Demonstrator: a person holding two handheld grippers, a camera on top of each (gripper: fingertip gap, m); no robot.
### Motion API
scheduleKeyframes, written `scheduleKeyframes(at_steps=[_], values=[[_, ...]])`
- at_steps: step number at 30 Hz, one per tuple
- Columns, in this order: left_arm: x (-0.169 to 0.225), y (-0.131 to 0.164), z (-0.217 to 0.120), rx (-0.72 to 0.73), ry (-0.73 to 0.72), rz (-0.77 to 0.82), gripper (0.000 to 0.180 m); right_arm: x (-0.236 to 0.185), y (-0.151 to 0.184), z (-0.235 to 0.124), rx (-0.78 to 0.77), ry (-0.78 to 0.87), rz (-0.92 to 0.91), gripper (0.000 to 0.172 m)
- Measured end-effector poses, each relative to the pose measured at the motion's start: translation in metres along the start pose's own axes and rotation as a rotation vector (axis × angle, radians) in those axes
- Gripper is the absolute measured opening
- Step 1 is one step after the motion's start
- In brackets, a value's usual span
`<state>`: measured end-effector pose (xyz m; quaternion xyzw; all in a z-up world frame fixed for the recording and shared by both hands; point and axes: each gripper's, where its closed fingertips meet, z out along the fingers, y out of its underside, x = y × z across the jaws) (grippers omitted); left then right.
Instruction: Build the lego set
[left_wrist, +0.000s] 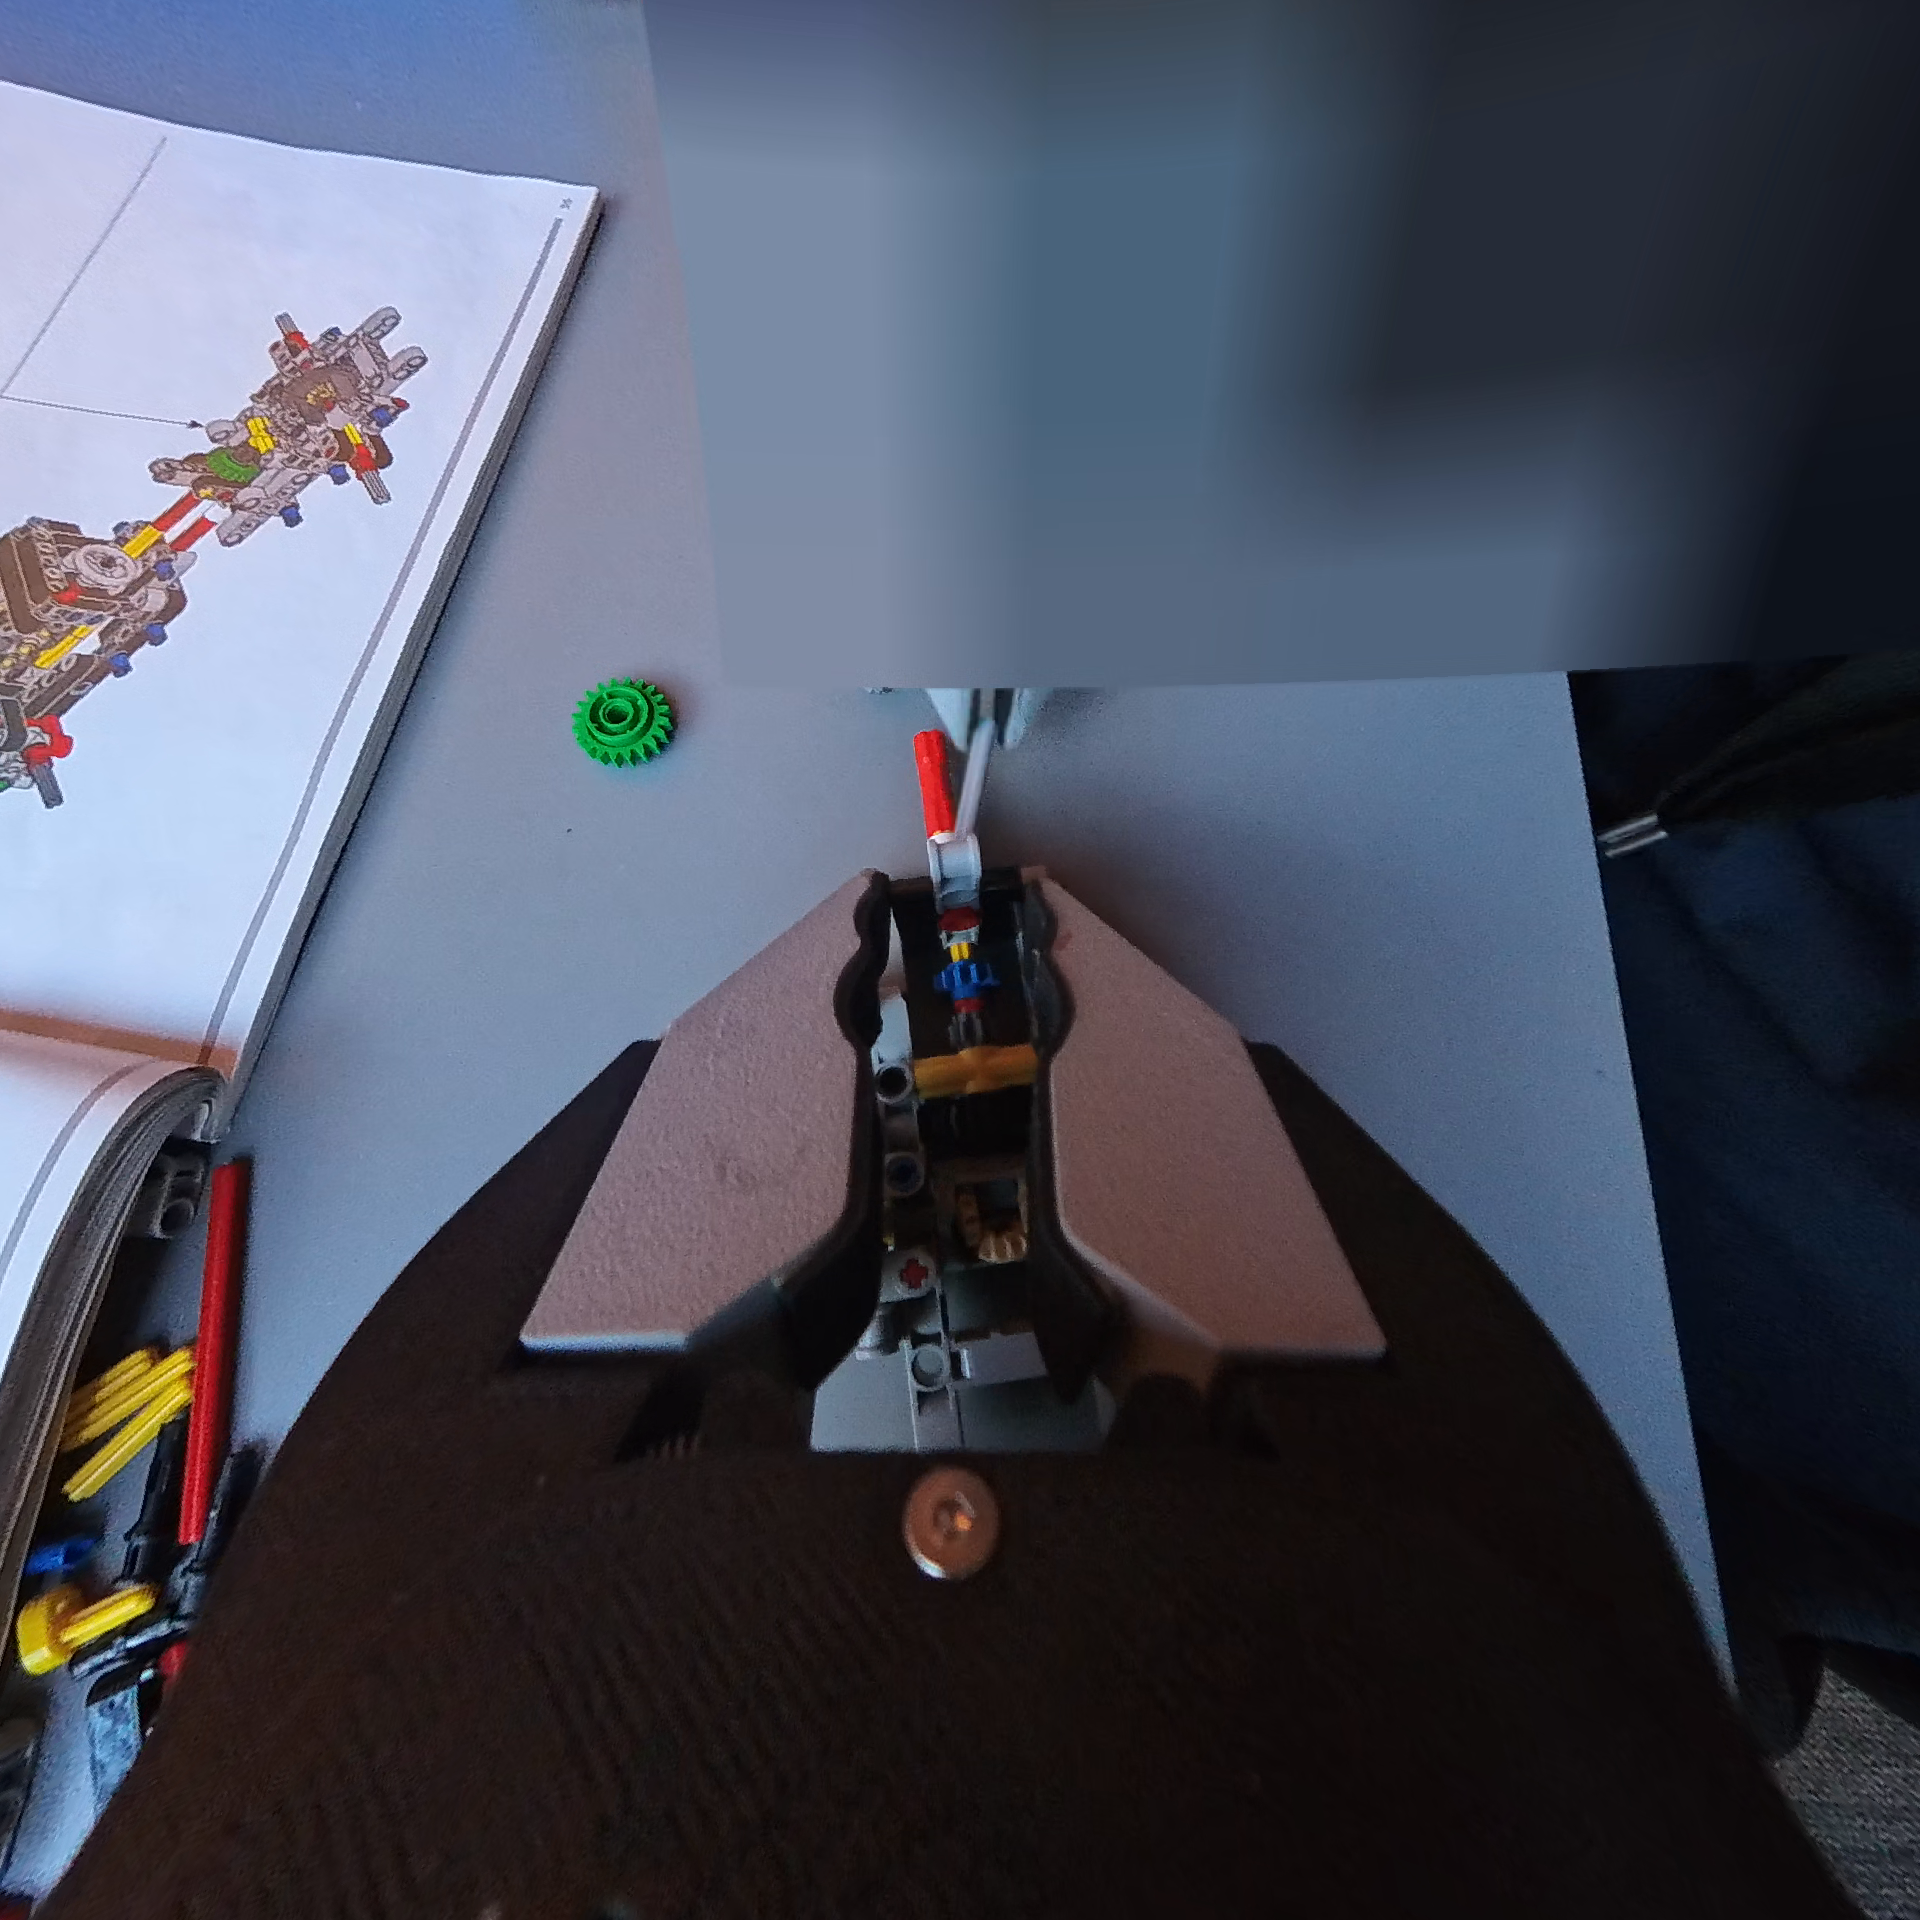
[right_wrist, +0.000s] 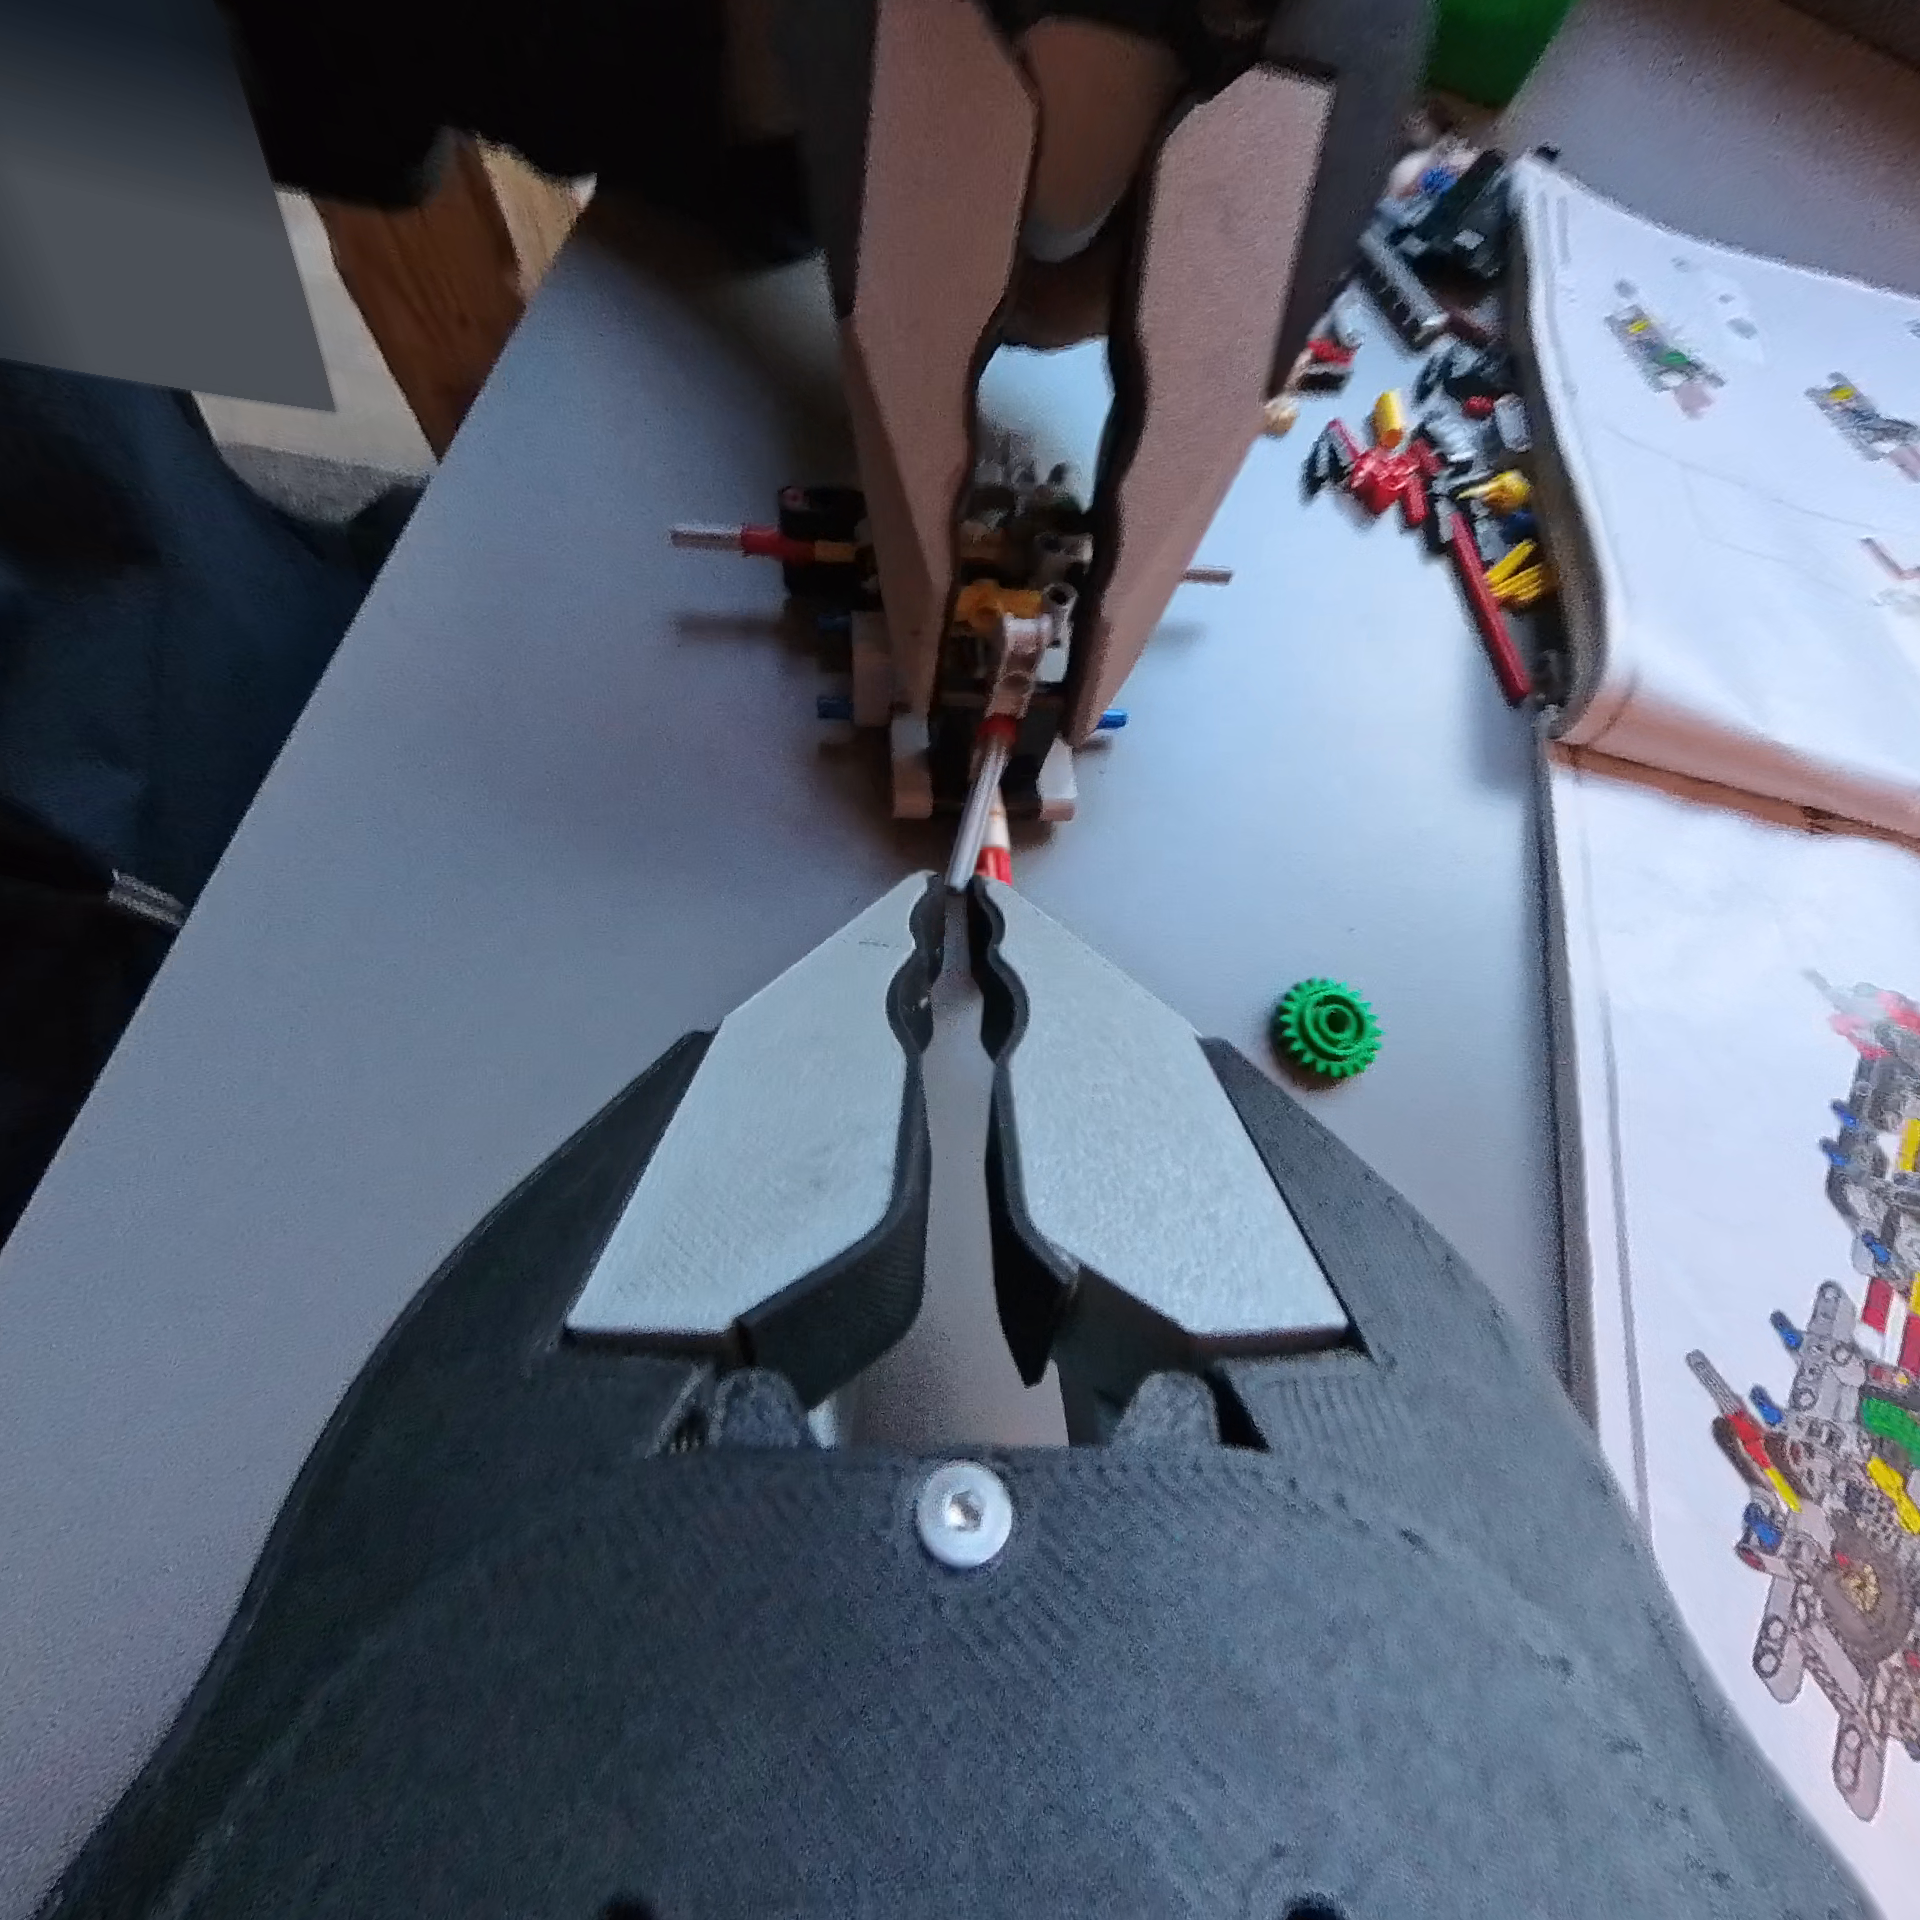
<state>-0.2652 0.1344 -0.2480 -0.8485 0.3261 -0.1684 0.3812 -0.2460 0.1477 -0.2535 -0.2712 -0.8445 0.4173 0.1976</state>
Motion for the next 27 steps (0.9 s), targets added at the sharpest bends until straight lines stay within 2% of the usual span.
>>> scheduleKeyframes(at_steps=[3,5,8,13,18,23,27], values=[[0.000,0.000,0.000,0.002,-0.005,0.001,0.021,-0.004,0.013,0.012,-0.116,0.030,-0.104,0.000],[0.000,0.000,-0.001,0.006,-0.003,0.002,0.021,-0.005,0.011,0.015,-0.113,0.047,-0.143,0.001],[-0.002,0.002,-0.003,0.011,-0.008,-0.003,0.021,0.000,0.007,0.011,-0.083,0.028,-0.065,0.001],[-0.001,0.002,-0.004,0.021,-0.002,0.005,0.021,0.013,-0.011,-0.002,0.069,0.010,0.077,0.000],[0.000,0.004,-0.006,0.017,0.005,0.006,0.021,0.017,-0.013,0.001,0.066,0.009,0.108,0.000],[0.000,0.005,-0.007,0.007,0.000,0.001,0.021,0.003,-0.004,0.007,-0.006,-0.086,0.109,0.000],[0.000,0.005,-0.007,0.014,-0.001,0.003,0.021,0.011,-0.007,0.007,0.012,-0.048,0.141,0.000]])
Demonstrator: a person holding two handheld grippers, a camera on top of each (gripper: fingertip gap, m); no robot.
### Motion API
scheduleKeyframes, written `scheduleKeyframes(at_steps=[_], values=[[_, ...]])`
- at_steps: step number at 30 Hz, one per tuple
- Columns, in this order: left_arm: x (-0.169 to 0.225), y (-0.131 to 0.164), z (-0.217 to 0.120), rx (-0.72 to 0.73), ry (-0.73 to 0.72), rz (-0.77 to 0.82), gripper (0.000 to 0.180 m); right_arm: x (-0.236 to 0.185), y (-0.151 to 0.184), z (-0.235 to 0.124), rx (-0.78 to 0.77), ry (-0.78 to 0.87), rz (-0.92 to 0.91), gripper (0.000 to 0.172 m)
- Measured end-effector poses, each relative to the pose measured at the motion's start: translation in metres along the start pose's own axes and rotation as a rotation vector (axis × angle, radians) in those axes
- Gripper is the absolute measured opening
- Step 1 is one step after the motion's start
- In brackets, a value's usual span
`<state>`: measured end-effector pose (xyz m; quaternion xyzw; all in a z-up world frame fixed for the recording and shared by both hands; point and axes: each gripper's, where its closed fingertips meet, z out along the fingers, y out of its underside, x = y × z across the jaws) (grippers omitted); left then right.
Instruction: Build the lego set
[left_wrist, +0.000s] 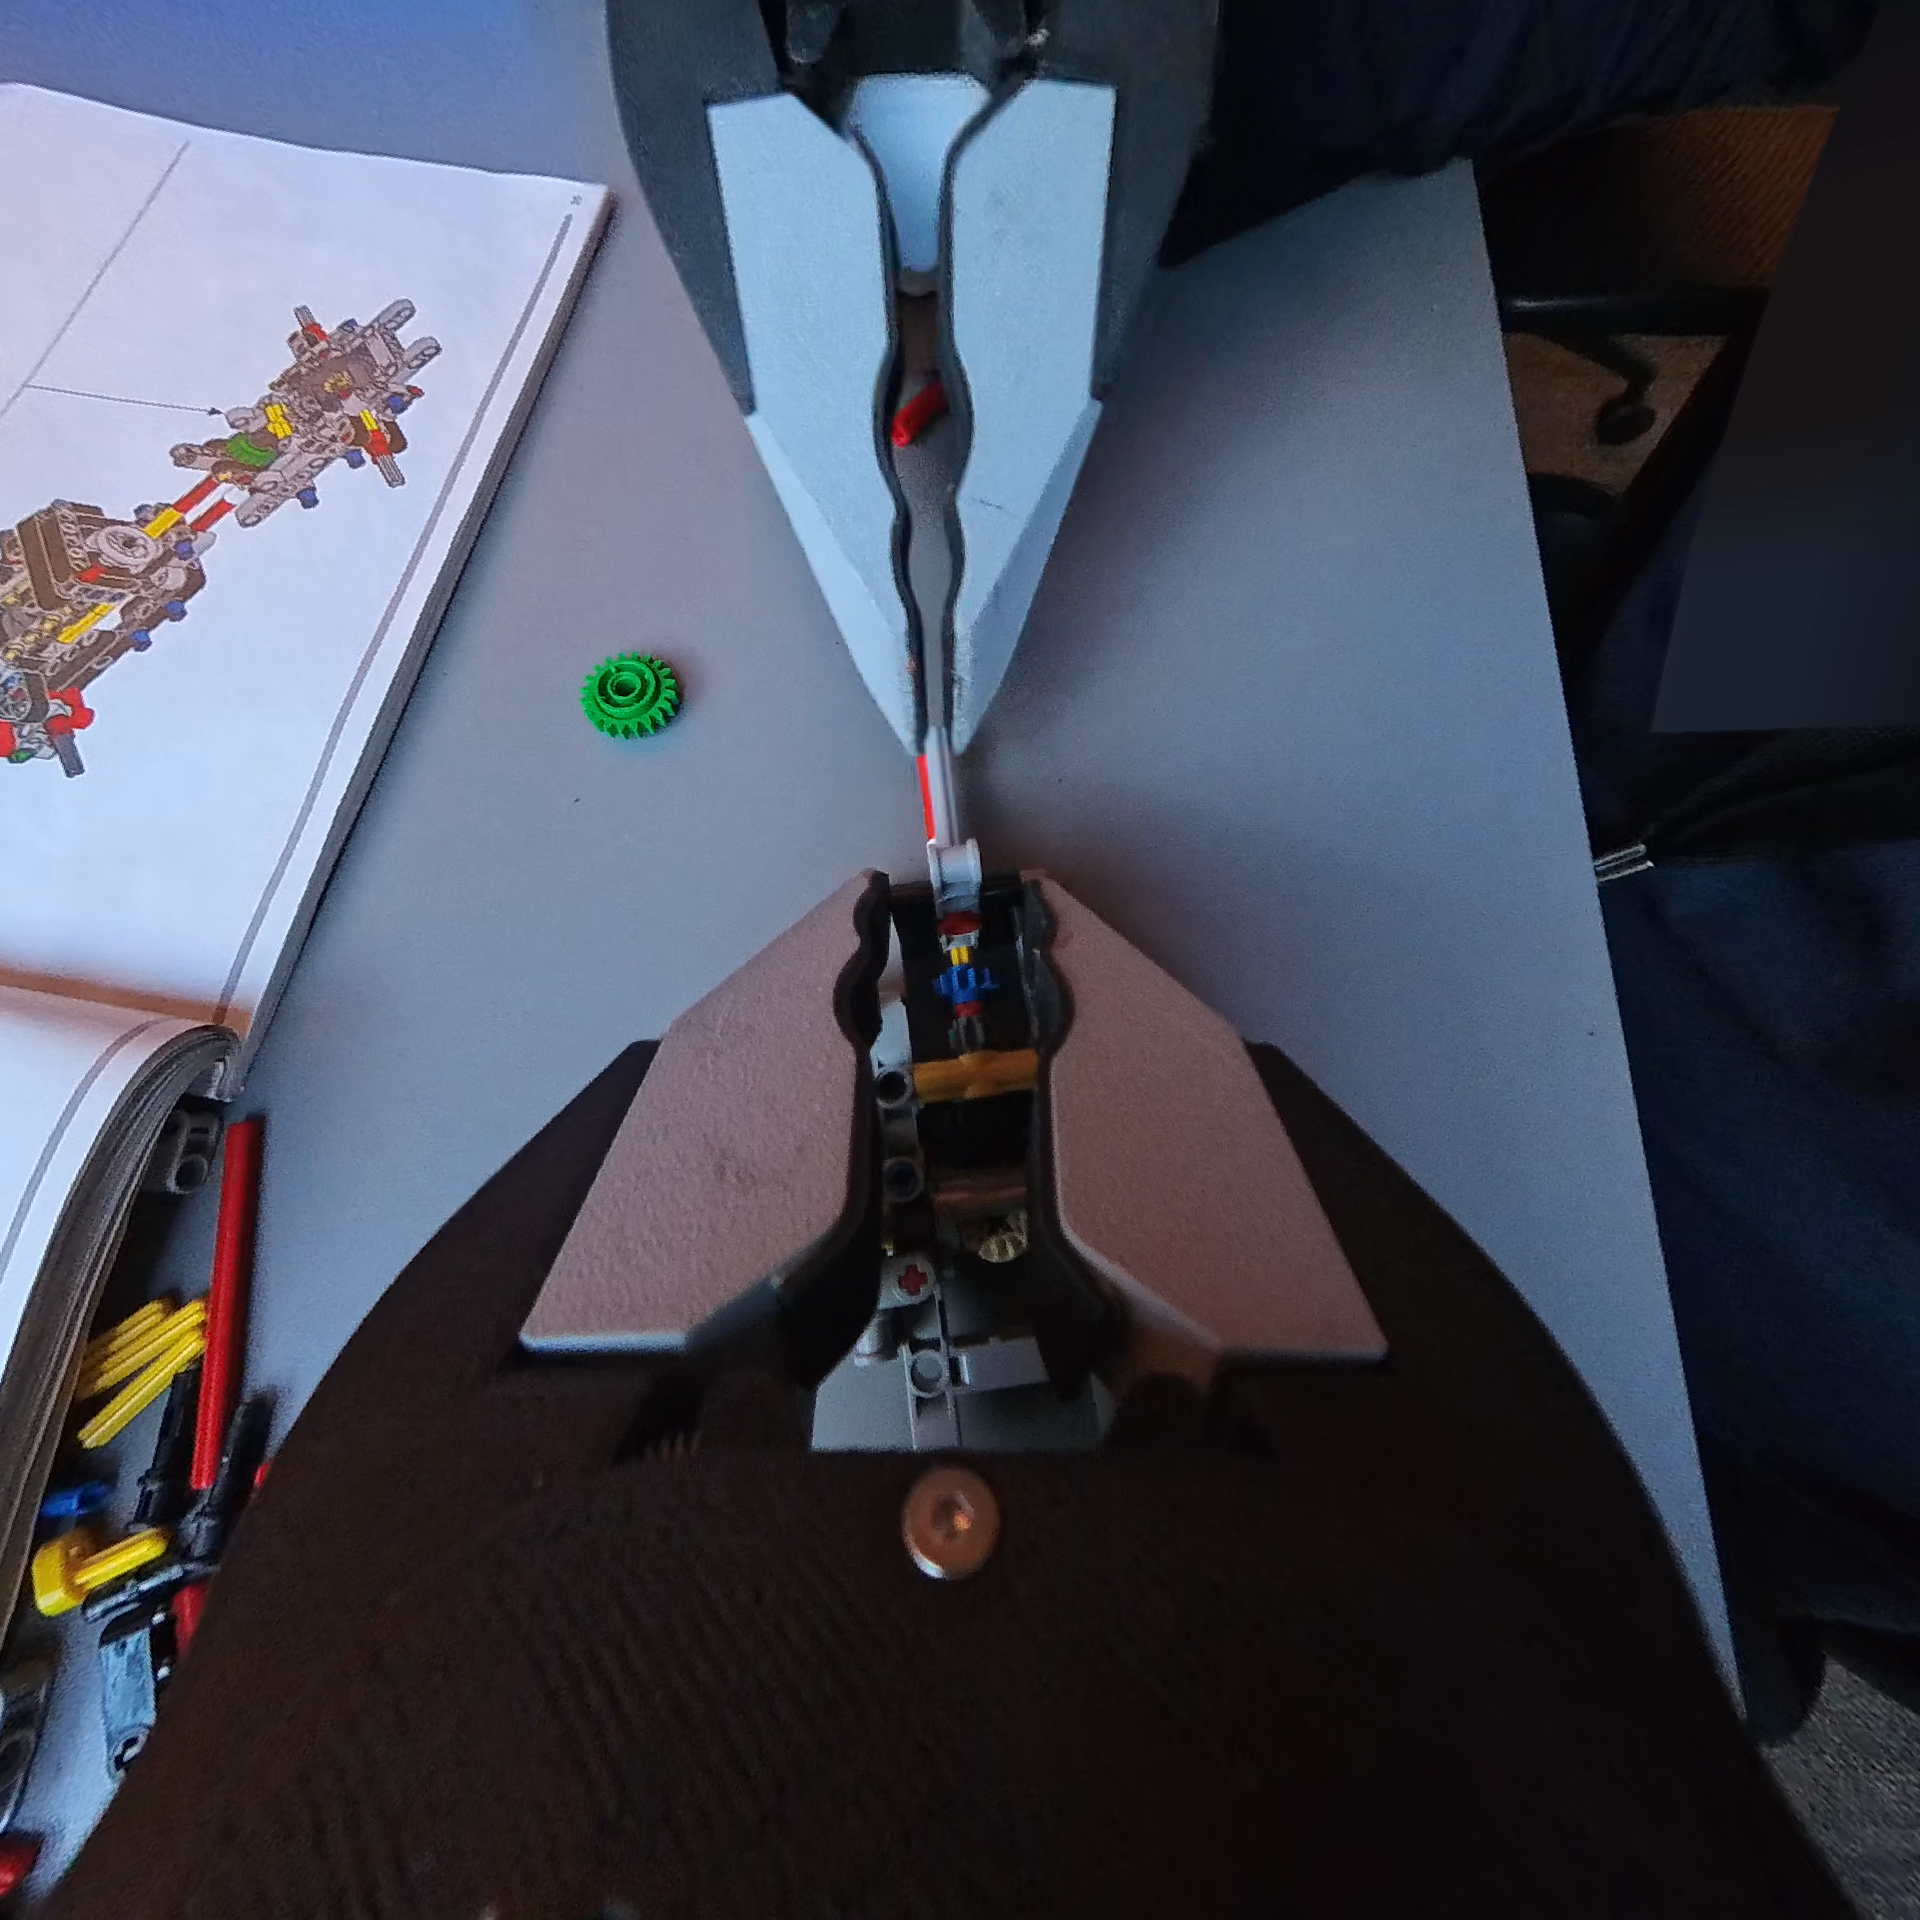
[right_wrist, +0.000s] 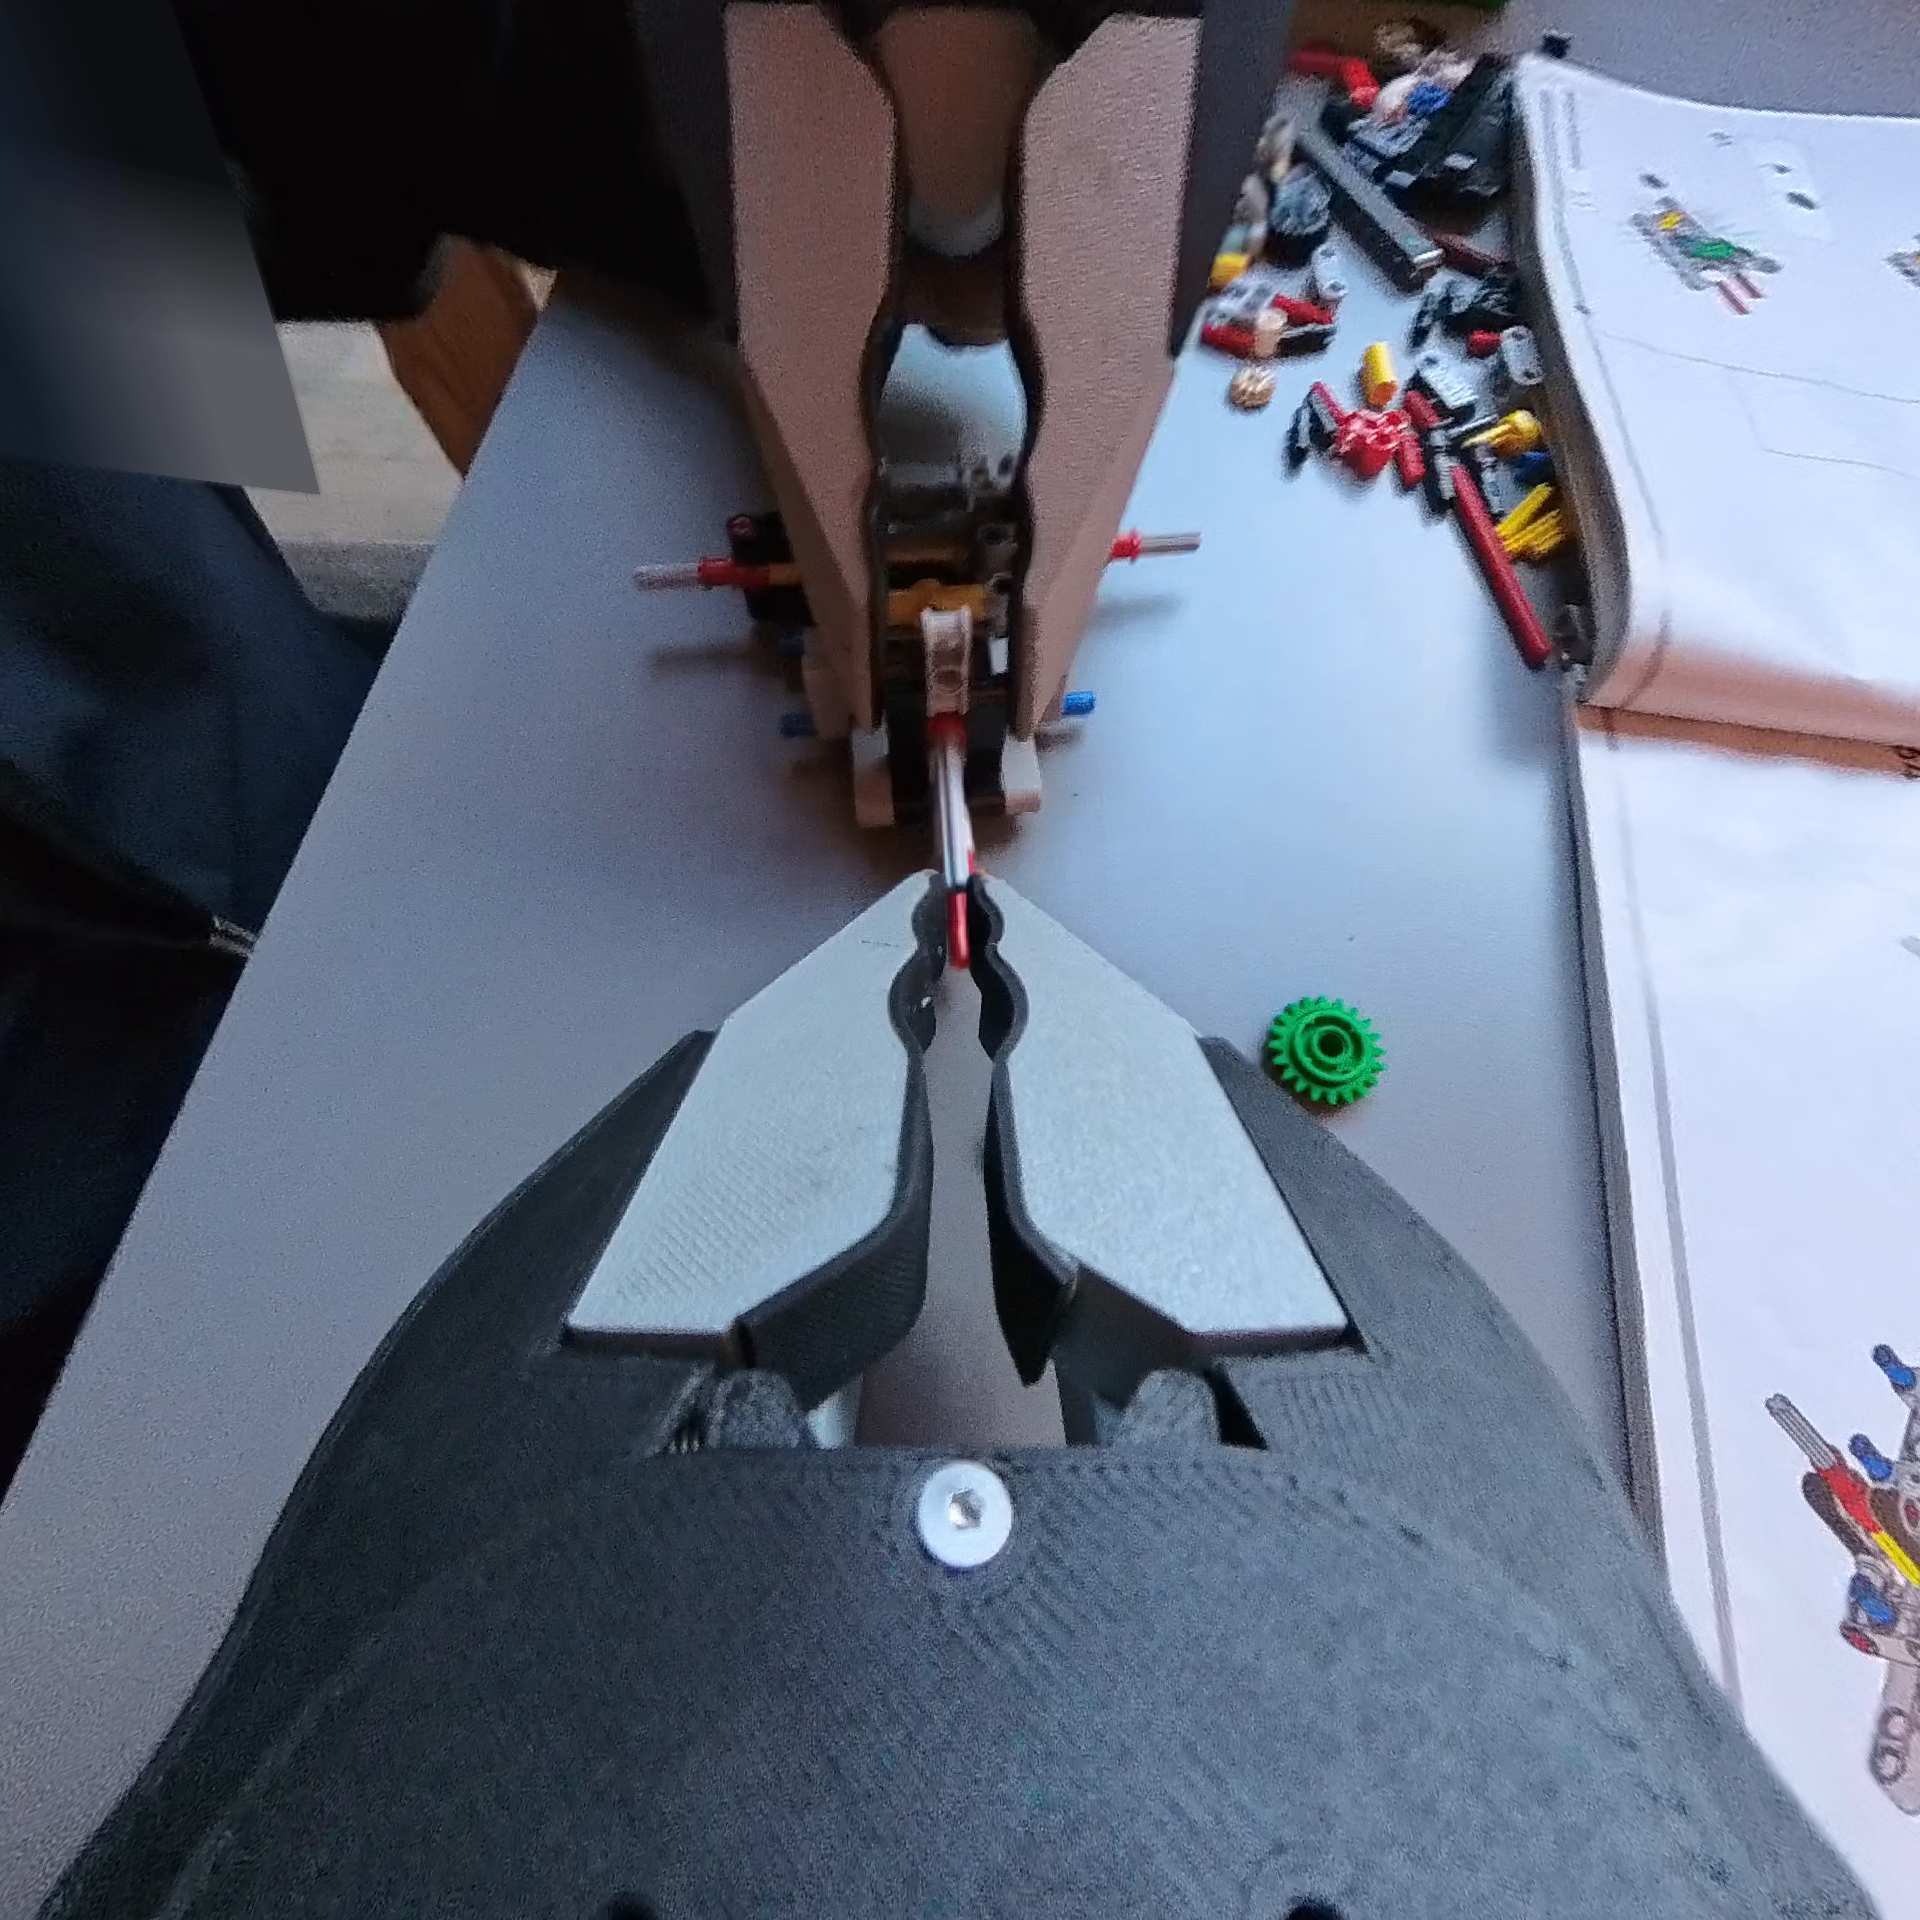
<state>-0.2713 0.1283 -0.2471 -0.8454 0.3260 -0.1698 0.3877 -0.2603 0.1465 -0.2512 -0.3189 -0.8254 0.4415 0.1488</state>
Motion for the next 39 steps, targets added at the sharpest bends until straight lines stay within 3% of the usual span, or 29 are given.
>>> scheduleKeyframes(at_steps=[7,15,17,25,33,39], values=[[0.003,-0.002,0.002,0.010,0.010,0.010,0.021,-0.007,-0.006,0.007,0.003,-0.191,0.329,0.000],[0.003,-0.002,0.003,-0.002,0.009,0.019,0.022,-0.006,-0.007,0.011,-0.004,-0.106,0.209,0.000],[0.000,0.003,-0.003,-0.032,-0.021,0.050,0.036,-0.006,-0.006,0.011,-0.012,-0.098,0.199,0.000],[-0.005,0.005,-0.026,0.000,-0.024,0.029,0.041,-0.005,-0.006,0.012,-0.009,-0.093,0.193,0.000],[-0.052,-0.007,-0.021,-0.092,-0.152,-0.039,0.032,-0.004,-0.006,0.012,-0.009,-0.084,0.198,0.000],[-0.074,-0.027,0.017,-0.221,-0.075,0.062,0.030,-0.004,-0.006,0.012,-0.011,-0.065,0.171,0.000]])
